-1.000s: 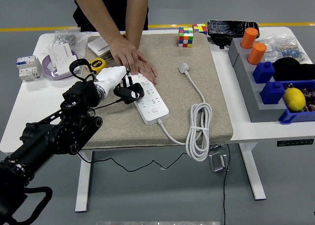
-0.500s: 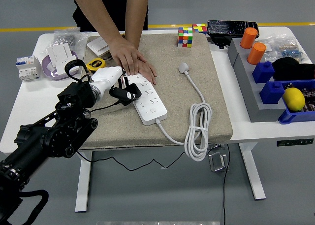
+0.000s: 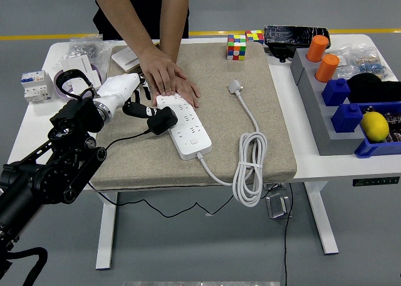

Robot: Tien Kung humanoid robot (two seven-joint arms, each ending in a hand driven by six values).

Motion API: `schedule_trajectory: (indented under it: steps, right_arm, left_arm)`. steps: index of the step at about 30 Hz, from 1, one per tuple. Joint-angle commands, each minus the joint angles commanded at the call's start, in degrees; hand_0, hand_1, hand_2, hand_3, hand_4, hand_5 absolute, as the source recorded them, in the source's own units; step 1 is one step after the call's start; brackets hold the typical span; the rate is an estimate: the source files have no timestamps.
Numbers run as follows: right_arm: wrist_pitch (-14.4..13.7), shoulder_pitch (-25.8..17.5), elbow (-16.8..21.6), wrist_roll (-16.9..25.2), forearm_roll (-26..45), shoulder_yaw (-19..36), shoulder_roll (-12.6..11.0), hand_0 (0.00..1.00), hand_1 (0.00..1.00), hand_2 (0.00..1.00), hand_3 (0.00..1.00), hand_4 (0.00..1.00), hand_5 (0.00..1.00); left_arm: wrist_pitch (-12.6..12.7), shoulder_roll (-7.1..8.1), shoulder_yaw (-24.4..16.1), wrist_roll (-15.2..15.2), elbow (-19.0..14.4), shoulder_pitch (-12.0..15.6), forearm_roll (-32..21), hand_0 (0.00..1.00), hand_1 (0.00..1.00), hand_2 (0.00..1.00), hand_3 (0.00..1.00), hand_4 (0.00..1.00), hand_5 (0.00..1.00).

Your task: Pick up the plug,place it near the board,insert it into the board,press the button

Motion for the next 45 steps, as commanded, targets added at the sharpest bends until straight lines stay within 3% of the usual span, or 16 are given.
schedule_trajectory:
  steps: [5,7,8,13,14,19,20,25,26,31,32,37,38,43,44,45]
  right_arm:
    - [-0.09,0.21,0.10,-0.07,-0.21,0.19,-0.01,0.998,0.944,0.882,0.917,0.998,0.998]
    - [-0.11,0.23,0.09,-0.13,-0.18,0.16,0.05,0.998,0.944,0.882,0.917,0.998,0.998]
    - [-0.10,0.22,0.08,-0.15,-0.16,0.13,0.05,0.998,0.943,0.881,0.917,0.998,0.998]
    - [-0.09,0.29,0.07,-0.22,-0.11,0.08,0.05,0.998,0.943,0.881,0.917,0.998,0.998]
    - [-0.10,0.36,0.08,-0.23,-0.13,0.08,0.02,0.998,0.943,0.882,0.916,0.998,0.998]
    - [-0.10,0.70,0.12,-0.24,-0.15,0.04,0.03,0.998,0.943,0.882,0.916,0.998,0.998]
    - [-0.09,0.80,0.15,-0.23,-0.18,0.05,0.04,0.998,0.943,0.882,0.917,0.998,0.998]
    - [-0.07,0.91,0.13,-0.21,-0.10,-0.03,0.00,0.998,0.943,0.882,0.917,0.998,0.998]
    - [-0.05,0.86,0.11,-0.22,-0.05,-0.07,0.00,0.998,0.943,0.879,0.917,0.998,0.998]
    - [0.00,0.63,-0.01,-0.13,0.29,-0.16,0.08,0.998,0.943,0.879,0.917,0.998,0.998]
    - [-0.01,0.63,0.00,-0.13,0.26,-0.10,0.09,0.998,0.943,0.879,0.916,0.998,0.998]
    - [-0.05,0.82,0.04,-0.11,0.06,0.08,0.12,0.998,0.943,0.879,0.916,0.998,0.998]
    - [-0.05,0.87,0.04,-0.10,0.04,0.08,0.11,0.998,0.943,0.879,0.915,0.998,0.998]
    - [-0.06,0.92,0.02,-0.04,0.14,0.03,0.12,0.998,0.943,0.879,0.915,0.998,0.998]
    - [-0.06,0.89,0.02,-0.04,0.15,0.01,0.12,0.998,0.943,0.879,0.916,0.998,0.998]
    - [-0.07,0.86,0.02,-0.04,0.15,0.02,0.11,0.998,0.943,0.879,0.916,0.998,0.998]
  left_arm:
    - [0.49,-0.39,-1.37,-1.03,-1.16,0.21,-2.38,0.342,0.198,0.262,0.401,0.656,0.230]
    - [-0.30,-0.46,-1.81,-2.02,-1.51,0.16,-7.23,0.342,0.198,0.262,0.401,0.656,0.230]
    - [-0.67,-0.49,-1.91,-2.29,-1.55,0.12,-9.09,0.448,0.415,0.413,0.438,0.998,0.718]
    - [-5.03,-0.78,-2.16,-3.59,-0.78,-0.60,-17.62,0.448,0.415,0.413,0.438,0.998,0.718]
    - [-6.04,-1.00,-1.82,-3.77,0.08,-1.00,-18.00,0.710,0.823,0.797,0.797,0.998,0.928]
    - [-6.66,-2.39,-0.34,-4.33,4.71,-2.87,-17.75,0.710,0.823,0.797,0.797,0.998,0.928]
    - [-6.21,-2.83,0.19,-4.73,6.29,-3.49,-17.20,0.839,0.938,0.889,0.920,0.998,0.923]
    - [-3.68,-3.84,1.46,-6.19,11.39,-4.82,-14.60,0.839,0.938,0.889,0.920,0.998,0.923]
    - [-3.10,-3.97,1.54,-6.45,12.03,-4.93,-13.99,0.807,0.902,0.855,0.907,0.998,0.778]
    - [-2.23,-3.98,2.52,-6.96,13.67,-4.92,-10.67,0.807,0.902,0.855,0.907,0.998,0.778]
    - [-2.16,-3.96,2.71,-7.01,13.86,-4.87,-10.18,0.710,0.809,0.737,0.784,0.998,0.623]
    - [-1.91,-4.06,3.38,-7.01,14.62,-4.69,-8.31,0.710,0.809,0.737,0.784,0.998,0.623]
    - [-1.73,-4.12,3.46,-7.00,14.72,-4.70,-8.02,0.576,0.637,0.607,0.674,0.998,0.567]
    - [0.55,-4.39,4.36,-7.47,15.38,-4.79,-6.54,0.576,0.637,0.607,0.674,0.998,0.567]
    - [0.93,-4.41,4.42,-7.60,15.45,-4.77,-6.41,0.463,0.450,0.443,0.499,0.998,0.468]
    - [1.33,-4.43,4.46,-7.72,15.49,-4.75,-6.35,0.463,0.450,0.443,0.499,0.998,0.468]
